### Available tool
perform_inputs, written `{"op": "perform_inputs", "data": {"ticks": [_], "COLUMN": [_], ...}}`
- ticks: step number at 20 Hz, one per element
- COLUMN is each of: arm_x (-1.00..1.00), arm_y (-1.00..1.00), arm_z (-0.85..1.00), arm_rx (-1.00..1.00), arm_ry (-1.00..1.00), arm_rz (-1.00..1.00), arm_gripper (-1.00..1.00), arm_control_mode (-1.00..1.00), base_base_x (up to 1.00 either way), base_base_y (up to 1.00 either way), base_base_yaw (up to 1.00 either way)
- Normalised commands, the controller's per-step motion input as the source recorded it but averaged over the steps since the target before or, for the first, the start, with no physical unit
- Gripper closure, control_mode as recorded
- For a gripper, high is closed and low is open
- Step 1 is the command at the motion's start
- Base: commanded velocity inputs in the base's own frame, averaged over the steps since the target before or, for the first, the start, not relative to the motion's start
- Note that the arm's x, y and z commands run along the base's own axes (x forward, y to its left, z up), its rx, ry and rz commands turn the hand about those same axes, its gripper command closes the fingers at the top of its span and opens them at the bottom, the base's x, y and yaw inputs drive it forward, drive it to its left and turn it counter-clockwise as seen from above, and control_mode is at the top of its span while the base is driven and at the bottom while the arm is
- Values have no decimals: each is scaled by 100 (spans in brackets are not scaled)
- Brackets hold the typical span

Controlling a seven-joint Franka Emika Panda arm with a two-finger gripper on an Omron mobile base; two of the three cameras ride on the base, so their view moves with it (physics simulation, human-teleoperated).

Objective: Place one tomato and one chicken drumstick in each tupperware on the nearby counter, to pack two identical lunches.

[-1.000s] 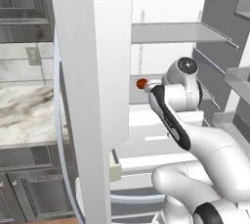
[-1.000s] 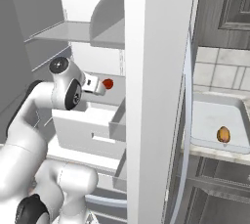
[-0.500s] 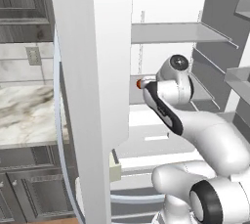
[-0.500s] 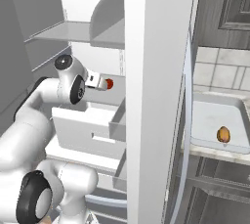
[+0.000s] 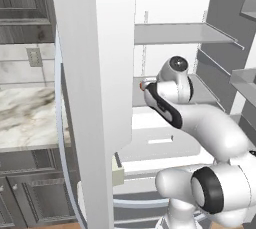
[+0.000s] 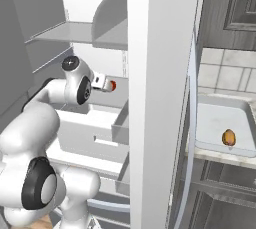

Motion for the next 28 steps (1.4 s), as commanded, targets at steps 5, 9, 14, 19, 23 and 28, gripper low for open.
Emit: {"op": "perform_inputs", "data": {"ticks": [5,9,14,19,23,28], "arm_x": [35,38,41,46,46,46], "arm_y": [0,0,0,0,0,0], "arm_z": [-17,-15,-15,-16,-16,-17], "arm_rx": [0,0,0,0,0,0], "arm_ry": [0,0,0,0,0,0], "arm_rz": [0,0,0,0,0,0], "arm_gripper": [-100,-100,-100,-100,-100,-100], "arm_control_mode": [-100,-100,-100,-100,-100,-100], "base_base_x": [0,0,0,0,0,0], "base_base_y": [0,0,0,0,0,0], "base_base_yaw": [0,0,0,0,0,0]}}
